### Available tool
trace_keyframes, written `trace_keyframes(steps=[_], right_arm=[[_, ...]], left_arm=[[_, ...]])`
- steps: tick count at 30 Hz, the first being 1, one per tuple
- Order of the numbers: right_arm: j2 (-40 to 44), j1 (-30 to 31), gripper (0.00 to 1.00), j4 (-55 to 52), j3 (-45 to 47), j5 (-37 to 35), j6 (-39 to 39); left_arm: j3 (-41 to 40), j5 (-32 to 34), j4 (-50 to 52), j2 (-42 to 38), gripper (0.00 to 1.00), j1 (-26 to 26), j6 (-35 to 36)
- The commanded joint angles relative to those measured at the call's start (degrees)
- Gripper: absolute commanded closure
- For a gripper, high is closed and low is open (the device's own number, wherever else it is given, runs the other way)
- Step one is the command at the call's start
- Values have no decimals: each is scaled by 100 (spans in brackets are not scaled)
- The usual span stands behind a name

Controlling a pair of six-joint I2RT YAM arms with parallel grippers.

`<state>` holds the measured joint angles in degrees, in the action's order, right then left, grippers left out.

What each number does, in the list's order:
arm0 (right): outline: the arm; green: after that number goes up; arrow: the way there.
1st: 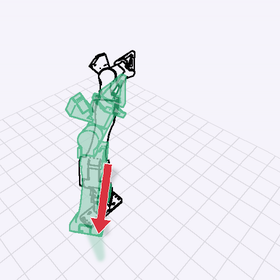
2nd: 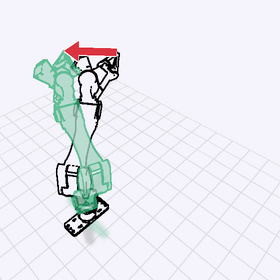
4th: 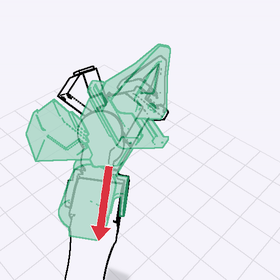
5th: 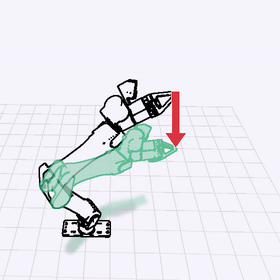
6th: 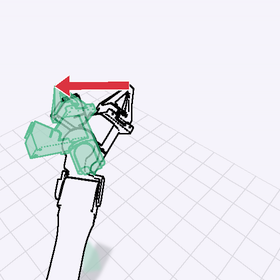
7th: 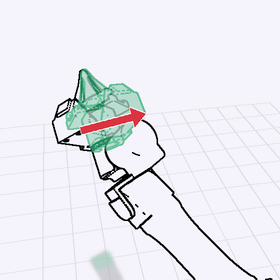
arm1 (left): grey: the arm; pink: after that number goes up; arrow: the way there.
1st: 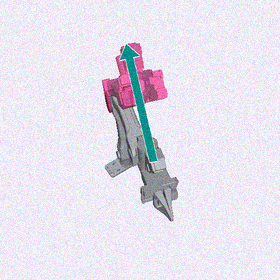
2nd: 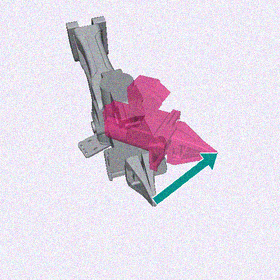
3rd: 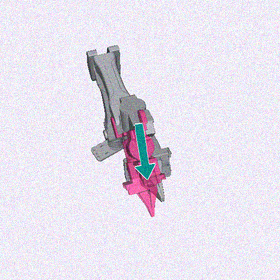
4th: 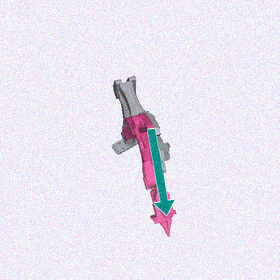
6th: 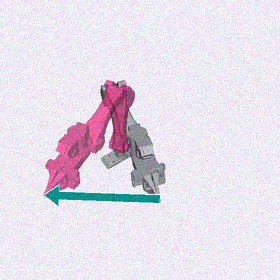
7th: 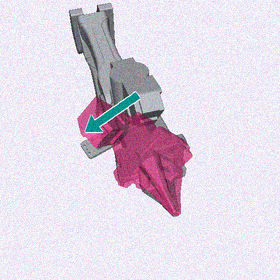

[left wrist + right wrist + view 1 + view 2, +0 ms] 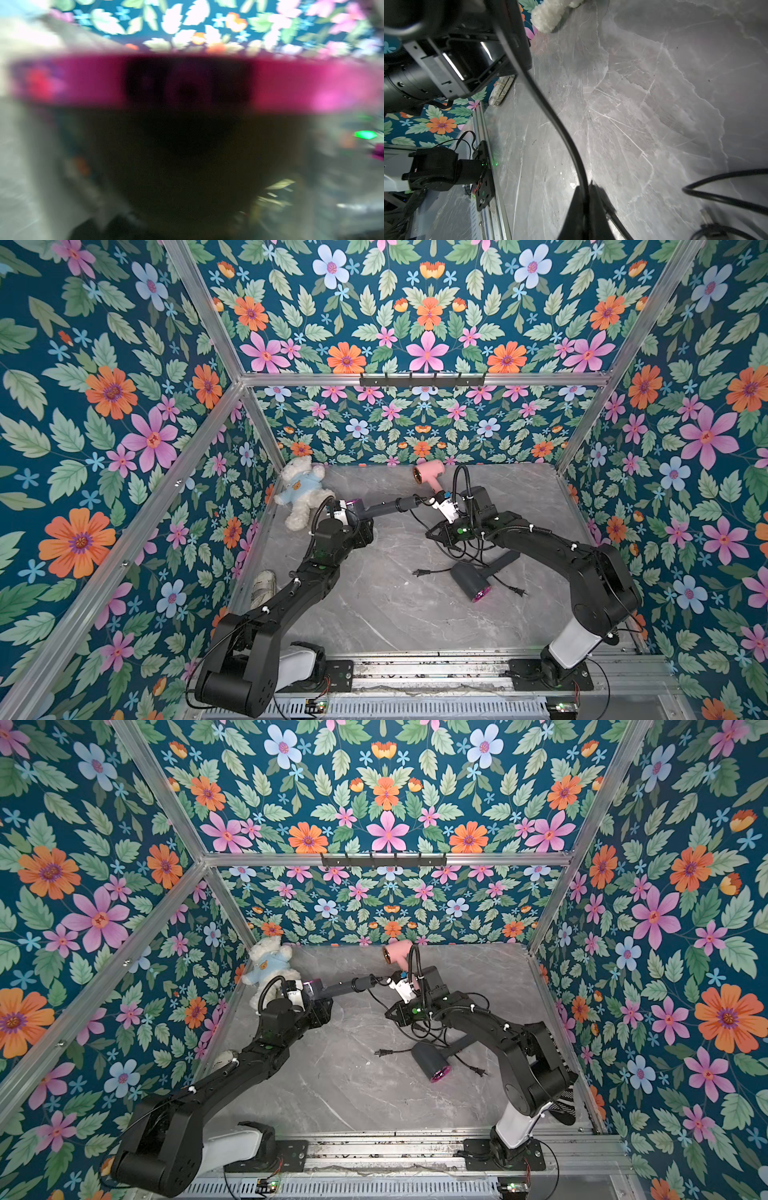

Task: Wrap the cord around the hair dryer
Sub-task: Wrap the power cord around the hair dryer.

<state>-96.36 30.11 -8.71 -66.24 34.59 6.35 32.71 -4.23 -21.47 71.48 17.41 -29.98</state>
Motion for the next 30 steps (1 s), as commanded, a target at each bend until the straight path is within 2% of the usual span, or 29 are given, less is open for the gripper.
trace_keyframes(steps=[1, 7, 11, 15, 18, 24, 28, 30], right_arm=[[36, 343, 100, -369, -27, -763, -19], [34, 964, 100, -1605, -591, -1955, -513], [-92, 1242, 100, -2733, -1318, -2802, -964], [-92, 1252, 100, -3305, -1798, -3101, -1232], [-155, 1246, 100, -3687, -2262, -3159, -1540], [-550, 1251, 100, -4476, -3572, -2733, -2026], [-942, 1239, 100, -5011, -4472, -2552, -2158], [-1125, 1167, 100, -5167, -4747, -2486, -2245]], left_arm=[[393, 1963, 282, 150, 100, 204, -831], [1323, 4141, 1792, 860, 100, 884, -330], [1563, 4803, 2168, 1247, 100, 1077, 86], [1520, 4987, 2259, 1298, 100, 1159, 392], [1599, 4909, 2460, 1386, 100, 1185, 884], [1816, 4732, 2820, 1565, 100, 1506, 1935], [2044, 4745, 3214, 1754, 100, 1720, 2234], [1967, 4506, 3140, 1702, 100, 1783, 2404]])
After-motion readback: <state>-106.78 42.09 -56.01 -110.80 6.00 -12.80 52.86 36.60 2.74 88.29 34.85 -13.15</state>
